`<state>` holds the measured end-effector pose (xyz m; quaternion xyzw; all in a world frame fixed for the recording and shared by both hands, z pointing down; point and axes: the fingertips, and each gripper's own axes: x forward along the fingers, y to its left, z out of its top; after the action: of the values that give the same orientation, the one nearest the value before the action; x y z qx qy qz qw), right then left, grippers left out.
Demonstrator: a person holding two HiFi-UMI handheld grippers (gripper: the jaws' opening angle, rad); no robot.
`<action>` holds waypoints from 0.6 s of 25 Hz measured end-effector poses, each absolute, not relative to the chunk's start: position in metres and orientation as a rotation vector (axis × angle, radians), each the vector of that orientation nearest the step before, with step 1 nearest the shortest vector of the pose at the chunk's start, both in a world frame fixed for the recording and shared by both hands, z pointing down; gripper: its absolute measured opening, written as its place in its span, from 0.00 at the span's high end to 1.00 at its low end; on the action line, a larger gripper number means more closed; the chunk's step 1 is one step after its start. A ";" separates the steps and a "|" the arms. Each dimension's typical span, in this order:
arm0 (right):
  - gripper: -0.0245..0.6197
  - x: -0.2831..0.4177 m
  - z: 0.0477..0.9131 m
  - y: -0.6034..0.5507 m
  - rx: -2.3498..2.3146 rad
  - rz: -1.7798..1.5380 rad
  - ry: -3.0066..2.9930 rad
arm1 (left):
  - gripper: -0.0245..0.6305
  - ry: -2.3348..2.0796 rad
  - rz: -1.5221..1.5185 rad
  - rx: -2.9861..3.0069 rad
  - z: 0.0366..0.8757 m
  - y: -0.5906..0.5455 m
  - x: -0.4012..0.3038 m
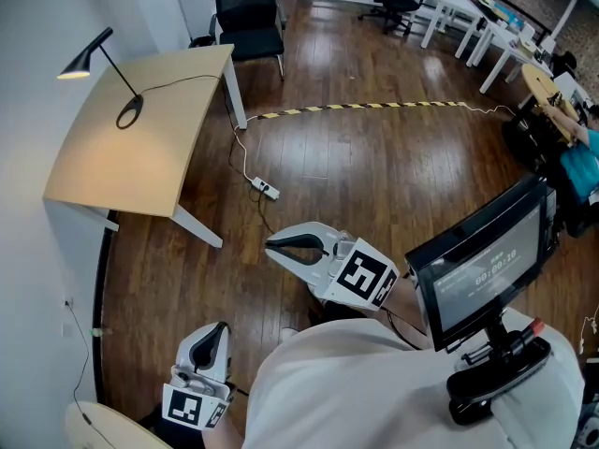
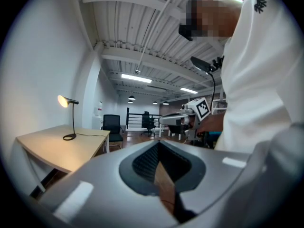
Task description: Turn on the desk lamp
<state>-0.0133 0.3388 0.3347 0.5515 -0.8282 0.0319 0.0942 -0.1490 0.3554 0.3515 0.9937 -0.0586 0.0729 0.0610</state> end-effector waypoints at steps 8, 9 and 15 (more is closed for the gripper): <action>0.95 -0.014 0.338 0.343 1.659 0.087 -2.425 | 0.94 -0.143 0.214 3.013 0.353 0.359 -0.149; 0.95 -0.014 0.338 0.343 1.662 0.086 -2.425 | 0.94 -0.142 0.213 3.014 0.353 0.359 -0.150; 0.95 -0.014 0.337 0.342 1.661 0.093 -2.420 | 0.94 -0.139 0.220 3.014 0.353 0.359 -0.151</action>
<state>-0.0143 0.3420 0.3374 0.5628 -0.8197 0.0314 0.1024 -0.1513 0.3585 0.3526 0.9946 -0.0459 0.0727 0.0580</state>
